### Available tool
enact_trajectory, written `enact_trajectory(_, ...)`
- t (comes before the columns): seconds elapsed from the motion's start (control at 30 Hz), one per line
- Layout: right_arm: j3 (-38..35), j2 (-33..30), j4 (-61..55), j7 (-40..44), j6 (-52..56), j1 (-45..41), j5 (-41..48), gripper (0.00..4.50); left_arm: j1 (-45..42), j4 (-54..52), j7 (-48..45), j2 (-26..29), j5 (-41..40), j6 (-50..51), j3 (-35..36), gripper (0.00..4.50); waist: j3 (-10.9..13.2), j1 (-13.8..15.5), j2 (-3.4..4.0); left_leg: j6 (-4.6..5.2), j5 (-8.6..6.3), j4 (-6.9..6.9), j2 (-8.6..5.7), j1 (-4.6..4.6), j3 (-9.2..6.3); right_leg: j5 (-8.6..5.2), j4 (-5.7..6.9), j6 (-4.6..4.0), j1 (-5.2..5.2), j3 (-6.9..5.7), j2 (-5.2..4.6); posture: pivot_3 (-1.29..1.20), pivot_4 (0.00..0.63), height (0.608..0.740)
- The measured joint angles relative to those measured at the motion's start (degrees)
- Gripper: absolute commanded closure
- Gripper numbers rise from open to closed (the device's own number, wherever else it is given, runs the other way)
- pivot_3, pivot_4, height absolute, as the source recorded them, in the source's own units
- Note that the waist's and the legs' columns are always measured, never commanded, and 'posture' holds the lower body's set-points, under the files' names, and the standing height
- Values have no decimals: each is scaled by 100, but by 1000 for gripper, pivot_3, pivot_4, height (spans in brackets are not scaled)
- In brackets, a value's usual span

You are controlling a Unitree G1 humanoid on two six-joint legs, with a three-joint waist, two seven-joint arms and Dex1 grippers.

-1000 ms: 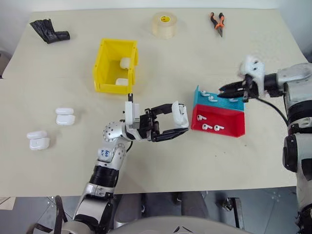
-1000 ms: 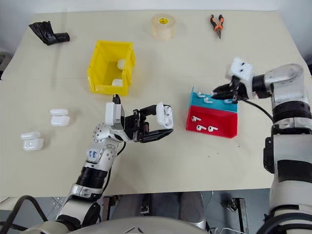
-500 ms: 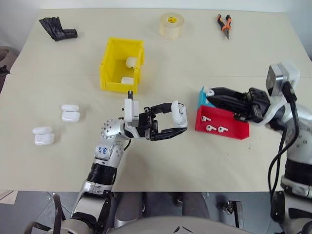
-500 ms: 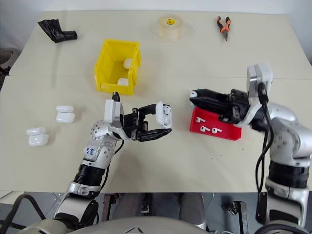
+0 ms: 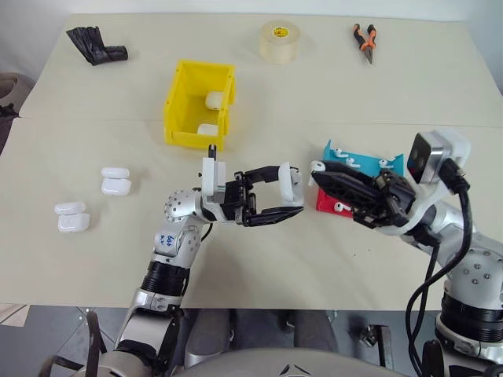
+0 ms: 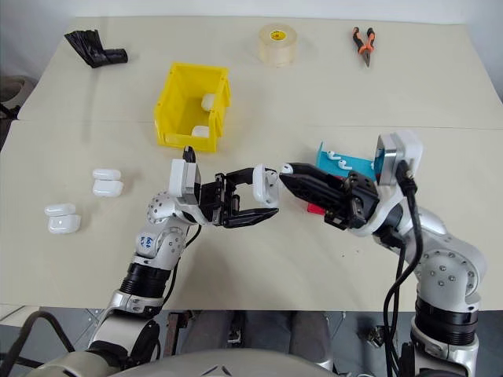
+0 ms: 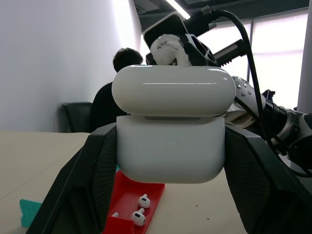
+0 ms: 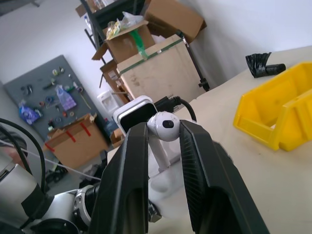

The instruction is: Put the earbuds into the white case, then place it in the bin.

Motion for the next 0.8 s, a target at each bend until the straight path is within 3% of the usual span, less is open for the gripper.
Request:
enact_trajectory(0.27, 501, 78, -1, 122, -430, 292, -308, 3903, -11, 10, -1, -18, 2, 63, 5, 1686, 0, -3, 0, 0, 0, -1, 0, 1, 0, 0, 0, 0, 0, 0, 0, 0, 150, 740)
enact_trajectory(0.8, 763, 24, 67, 106, -938, 371, -756, 3903, -11, 155, 55, -32, 43, 95, 42, 1686, 0, -3, 0, 0, 0, -1, 1, 1, 0, 0, 0, 0, 0, -1, 0, 0, 150, 740)
